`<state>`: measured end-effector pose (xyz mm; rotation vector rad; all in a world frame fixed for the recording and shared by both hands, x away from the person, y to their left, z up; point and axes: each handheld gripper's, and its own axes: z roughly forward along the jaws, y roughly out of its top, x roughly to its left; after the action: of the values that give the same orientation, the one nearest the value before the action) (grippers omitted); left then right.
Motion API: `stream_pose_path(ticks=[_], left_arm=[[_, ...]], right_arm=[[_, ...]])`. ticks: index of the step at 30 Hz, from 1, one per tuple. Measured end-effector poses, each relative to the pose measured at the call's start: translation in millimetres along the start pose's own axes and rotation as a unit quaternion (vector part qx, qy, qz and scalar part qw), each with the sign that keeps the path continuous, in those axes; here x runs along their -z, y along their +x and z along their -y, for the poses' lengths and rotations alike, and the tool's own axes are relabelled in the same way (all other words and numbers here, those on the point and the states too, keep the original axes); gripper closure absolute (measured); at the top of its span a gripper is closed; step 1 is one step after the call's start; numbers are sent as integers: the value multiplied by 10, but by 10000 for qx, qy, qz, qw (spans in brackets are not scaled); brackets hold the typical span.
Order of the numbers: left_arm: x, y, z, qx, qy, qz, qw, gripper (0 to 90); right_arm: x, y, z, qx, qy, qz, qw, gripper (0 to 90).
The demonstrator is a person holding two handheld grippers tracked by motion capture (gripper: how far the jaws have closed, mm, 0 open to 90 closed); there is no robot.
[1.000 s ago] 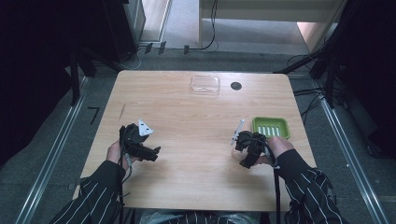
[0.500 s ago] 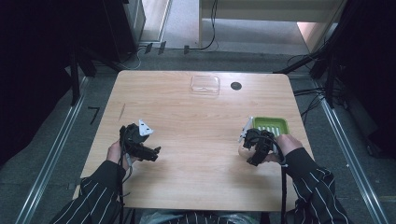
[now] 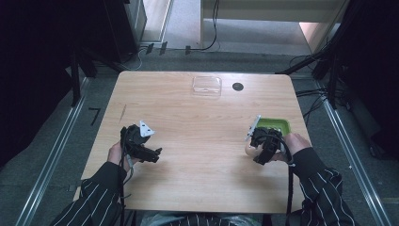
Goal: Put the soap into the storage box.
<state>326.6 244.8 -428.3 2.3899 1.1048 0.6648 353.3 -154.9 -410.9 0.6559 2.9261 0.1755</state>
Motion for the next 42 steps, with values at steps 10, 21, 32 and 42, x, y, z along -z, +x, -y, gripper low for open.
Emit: stream_pose_path(ticks=[10, 21, 32, 42], left_arm=[[0, 1, 1, -8, 3, 0, 10000, 0], [-6, -1, 0, 5, -1, -3, 10000, 0], [-11, 2, 1, 17, 16, -5, 10000, 0], [-16, 5, 2, 11, 28, 3, 10000, 0]], right_arm=[[64, -99, 84, -102, -58, 98, 9999, 336], [70, -188, 152, -193, -8, 151, 9997, 336], [76, -327, 225, -264, -54, 259, 9993, 335], [77, -414, 248, -278, -63, 343, 9990, 335]])
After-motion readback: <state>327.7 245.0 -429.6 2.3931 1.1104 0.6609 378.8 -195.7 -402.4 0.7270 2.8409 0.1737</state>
